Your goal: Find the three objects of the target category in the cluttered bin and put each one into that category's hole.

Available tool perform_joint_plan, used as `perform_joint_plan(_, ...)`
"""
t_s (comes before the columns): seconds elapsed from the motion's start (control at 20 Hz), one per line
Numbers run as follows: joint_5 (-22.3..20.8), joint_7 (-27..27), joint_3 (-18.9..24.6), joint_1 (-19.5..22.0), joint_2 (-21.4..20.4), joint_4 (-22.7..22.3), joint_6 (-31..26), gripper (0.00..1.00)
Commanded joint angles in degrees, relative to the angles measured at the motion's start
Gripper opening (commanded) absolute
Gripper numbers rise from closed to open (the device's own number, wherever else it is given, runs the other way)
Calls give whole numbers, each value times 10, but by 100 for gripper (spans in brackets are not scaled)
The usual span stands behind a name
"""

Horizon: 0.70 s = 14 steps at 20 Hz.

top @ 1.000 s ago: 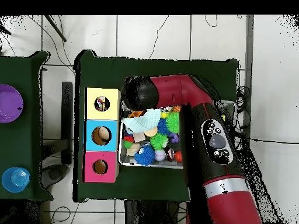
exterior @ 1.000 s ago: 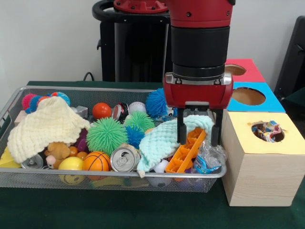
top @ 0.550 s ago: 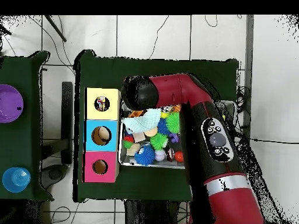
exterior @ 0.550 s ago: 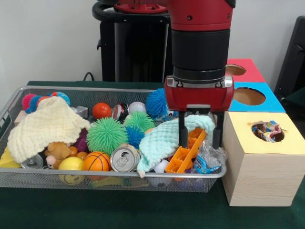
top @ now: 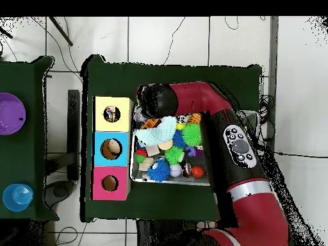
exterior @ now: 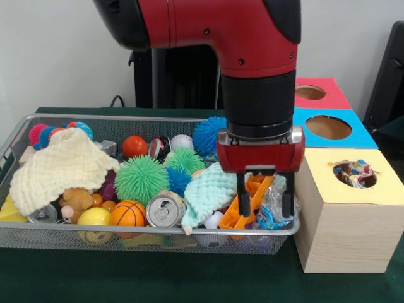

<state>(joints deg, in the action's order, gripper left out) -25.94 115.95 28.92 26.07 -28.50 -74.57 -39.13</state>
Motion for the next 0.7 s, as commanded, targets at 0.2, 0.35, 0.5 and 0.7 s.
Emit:
perform_joint_plan(0.2,-67,-204,26,32,43,9,-40,100)
perform_joint_plan(0.35,-75,-204,26,37,37,1,-37,100)
perform_joint_plan(0.5,-80,-205,25,41,28,-4,-47,100)
perform_joint_plan(0.7,-83,-208,28,49,24,-9,-51,100)
